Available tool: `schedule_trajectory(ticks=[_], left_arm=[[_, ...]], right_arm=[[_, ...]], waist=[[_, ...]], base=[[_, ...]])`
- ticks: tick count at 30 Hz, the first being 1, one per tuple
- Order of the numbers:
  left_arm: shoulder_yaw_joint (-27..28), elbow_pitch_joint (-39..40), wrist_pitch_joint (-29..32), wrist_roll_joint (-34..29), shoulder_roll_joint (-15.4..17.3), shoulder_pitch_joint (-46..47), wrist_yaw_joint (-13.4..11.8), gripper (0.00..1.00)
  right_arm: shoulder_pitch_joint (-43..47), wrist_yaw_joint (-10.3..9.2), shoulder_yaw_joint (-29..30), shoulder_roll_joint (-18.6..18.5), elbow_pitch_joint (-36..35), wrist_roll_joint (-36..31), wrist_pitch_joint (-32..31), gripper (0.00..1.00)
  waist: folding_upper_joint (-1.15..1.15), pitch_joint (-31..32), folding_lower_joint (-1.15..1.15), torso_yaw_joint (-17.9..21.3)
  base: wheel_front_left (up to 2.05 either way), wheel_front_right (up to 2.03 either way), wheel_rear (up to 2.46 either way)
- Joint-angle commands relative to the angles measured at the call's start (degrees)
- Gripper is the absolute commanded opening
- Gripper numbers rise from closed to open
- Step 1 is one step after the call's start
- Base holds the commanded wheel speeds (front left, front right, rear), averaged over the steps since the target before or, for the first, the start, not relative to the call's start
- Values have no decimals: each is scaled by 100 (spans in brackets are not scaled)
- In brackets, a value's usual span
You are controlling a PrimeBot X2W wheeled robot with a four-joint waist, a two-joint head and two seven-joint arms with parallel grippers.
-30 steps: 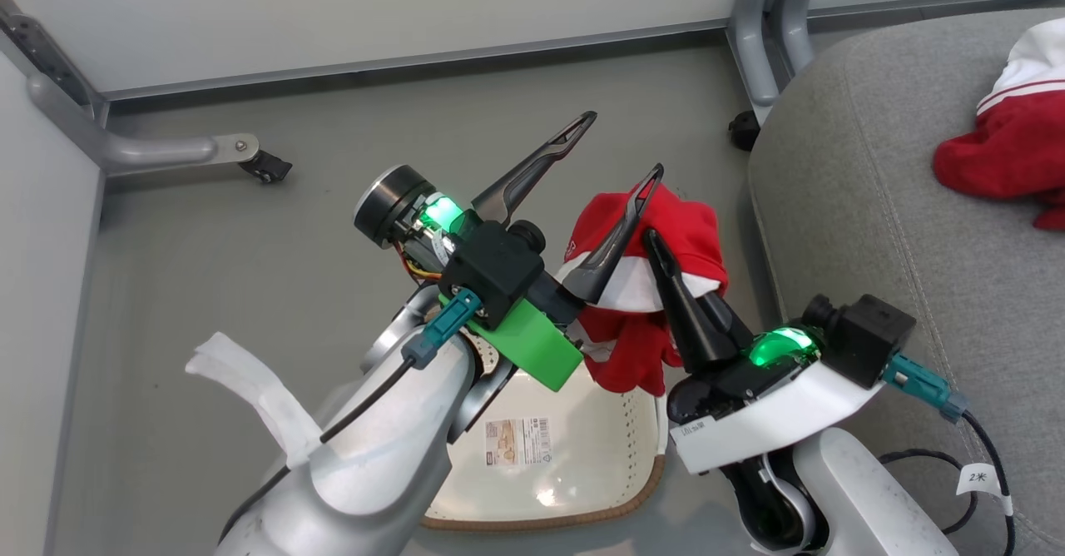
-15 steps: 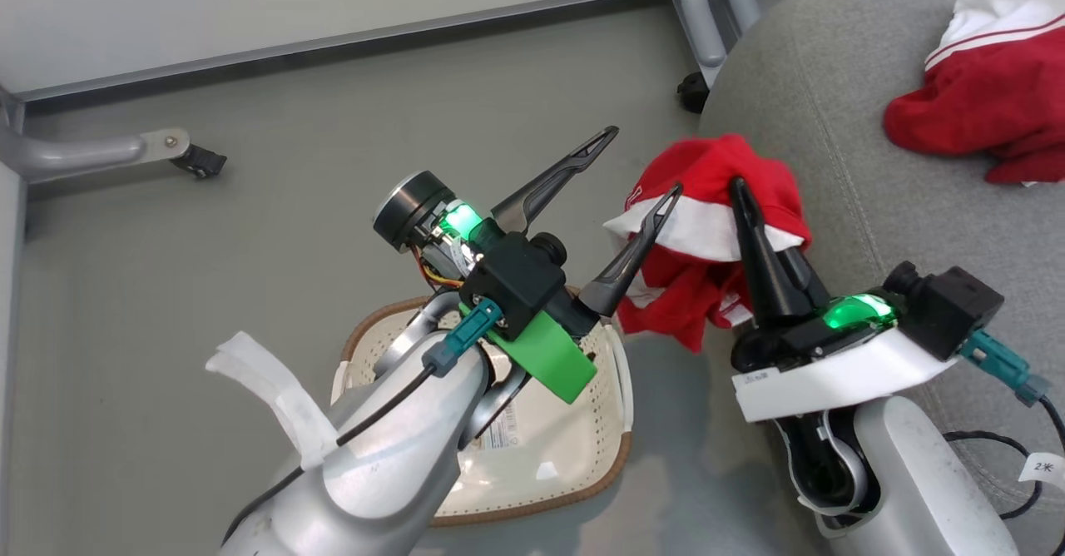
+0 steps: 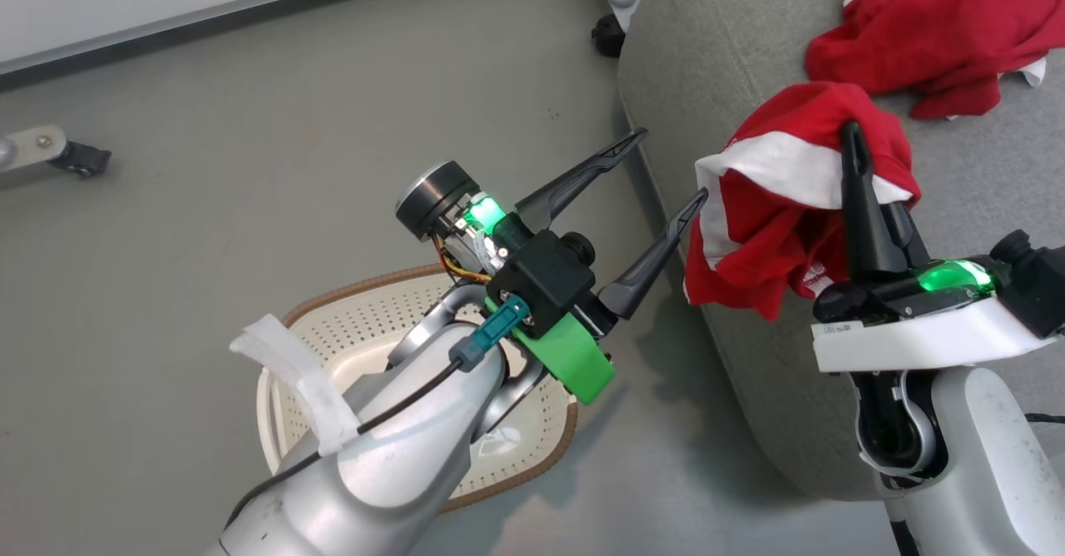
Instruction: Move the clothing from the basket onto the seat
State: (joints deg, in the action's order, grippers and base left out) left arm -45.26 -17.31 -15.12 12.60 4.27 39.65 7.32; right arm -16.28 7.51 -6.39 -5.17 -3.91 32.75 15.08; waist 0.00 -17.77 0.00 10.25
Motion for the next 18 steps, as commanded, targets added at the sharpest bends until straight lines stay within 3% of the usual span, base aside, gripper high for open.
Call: schedule_trajectory(ticks=[1,18], left_arm=[[-38,-33,-4,30,43,94,24,100],[-82,-180,-4,94,244,-41,24,100]], right_arm=[[-79,-4,54,6,-42,-25,13,0],[133,-3,472,102,-94,-243,13,0]], waist=[[0,-219,0,271],[0,-339,0,679]], base=[[0,0,0],[0,0,0]])
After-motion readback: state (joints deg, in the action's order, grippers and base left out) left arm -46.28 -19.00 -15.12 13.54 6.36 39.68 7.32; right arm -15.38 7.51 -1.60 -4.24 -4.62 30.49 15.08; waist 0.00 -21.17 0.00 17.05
